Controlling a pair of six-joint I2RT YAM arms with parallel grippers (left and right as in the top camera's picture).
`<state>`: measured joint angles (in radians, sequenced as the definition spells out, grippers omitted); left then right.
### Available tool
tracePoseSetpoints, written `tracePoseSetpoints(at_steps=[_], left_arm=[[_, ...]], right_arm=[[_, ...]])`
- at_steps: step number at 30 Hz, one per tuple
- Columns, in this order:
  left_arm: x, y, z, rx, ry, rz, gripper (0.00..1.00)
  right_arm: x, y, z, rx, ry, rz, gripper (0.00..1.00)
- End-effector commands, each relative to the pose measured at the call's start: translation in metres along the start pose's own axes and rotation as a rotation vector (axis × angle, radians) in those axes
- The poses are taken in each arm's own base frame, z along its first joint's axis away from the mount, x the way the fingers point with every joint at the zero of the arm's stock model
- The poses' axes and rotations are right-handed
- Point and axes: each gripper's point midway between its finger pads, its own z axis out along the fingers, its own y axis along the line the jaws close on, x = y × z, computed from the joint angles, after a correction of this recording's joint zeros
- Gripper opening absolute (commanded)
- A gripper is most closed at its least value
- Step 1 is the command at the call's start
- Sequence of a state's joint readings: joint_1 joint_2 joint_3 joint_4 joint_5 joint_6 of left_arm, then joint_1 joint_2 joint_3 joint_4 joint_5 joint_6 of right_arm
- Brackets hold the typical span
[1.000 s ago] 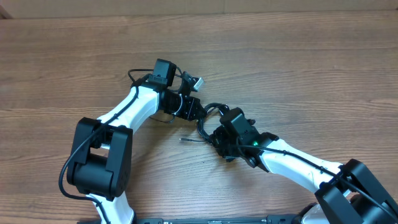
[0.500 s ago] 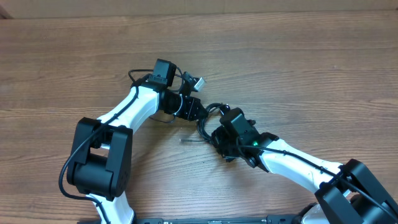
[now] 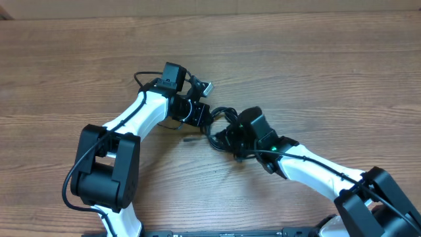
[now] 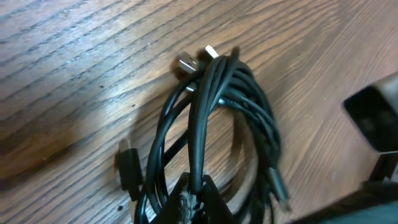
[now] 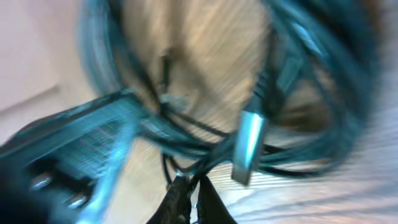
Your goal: Untangle cables
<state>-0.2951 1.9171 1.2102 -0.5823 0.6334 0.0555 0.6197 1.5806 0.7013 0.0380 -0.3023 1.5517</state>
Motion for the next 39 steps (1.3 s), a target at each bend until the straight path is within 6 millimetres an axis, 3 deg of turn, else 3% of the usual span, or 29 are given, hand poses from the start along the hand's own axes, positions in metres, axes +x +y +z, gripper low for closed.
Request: tracePoseSetpoints(at_steps=[1, 8, 11, 14, 20, 24, 29, 35, 39], left_arm=[[0.005, 0.006, 0.005, -0.033, 0.021, 0.011, 0.05], [0.006, 0.041, 0.0, -0.243, 0.017, -0.075, 0.04], [0.006, 0.046, -0.001, -0.273, 0.013, -0.107, 0.04], [0.007, 0.039, 0.0, -0.232, 0.017, -0.107, 0.04], [0.01, 0.023, 0.003, -0.133, 0.04, 0.007, 0.04], [0.012, 0.002, 0.005, -0.011, 0.046, 0.122, 0.04], [0.012, -0.002, 0.005, 0.012, 0.045, 0.133, 0.04], [0.012, -0.021, 0.003, 0.126, 0.03, 0.177, 0.04], [0.013, -0.027, 0.003, 0.161, 0.026, 0.2, 0.04]], right_arm=[[0.009, 0.019, -0.006, -0.068, 0.116, -0.125, 0.04], [0.0, 0.023, -0.018, -0.103, 0.191, -0.174, 0.04], [-0.005, 0.017, -0.02, -0.083, 0.196, -0.167, 0.04], [-0.013, 0.005, -0.019, -0.037, 0.167, -0.172, 0.04], [-0.015, 0.001, -0.019, -0.029, 0.154, -0.29, 0.09], [-0.024, -0.002, -0.023, -0.031, 0.148, -0.389, 0.04], [-0.044, -0.027, -0.031, 0.066, 0.119, -0.293, 0.06], [-0.046, -0.054, -0.03, 0.193, 0.075, -0.275, 0.08], [-0.037, -0.059, -0.026, 0.227, 0.072, -0.299, 0.09]])
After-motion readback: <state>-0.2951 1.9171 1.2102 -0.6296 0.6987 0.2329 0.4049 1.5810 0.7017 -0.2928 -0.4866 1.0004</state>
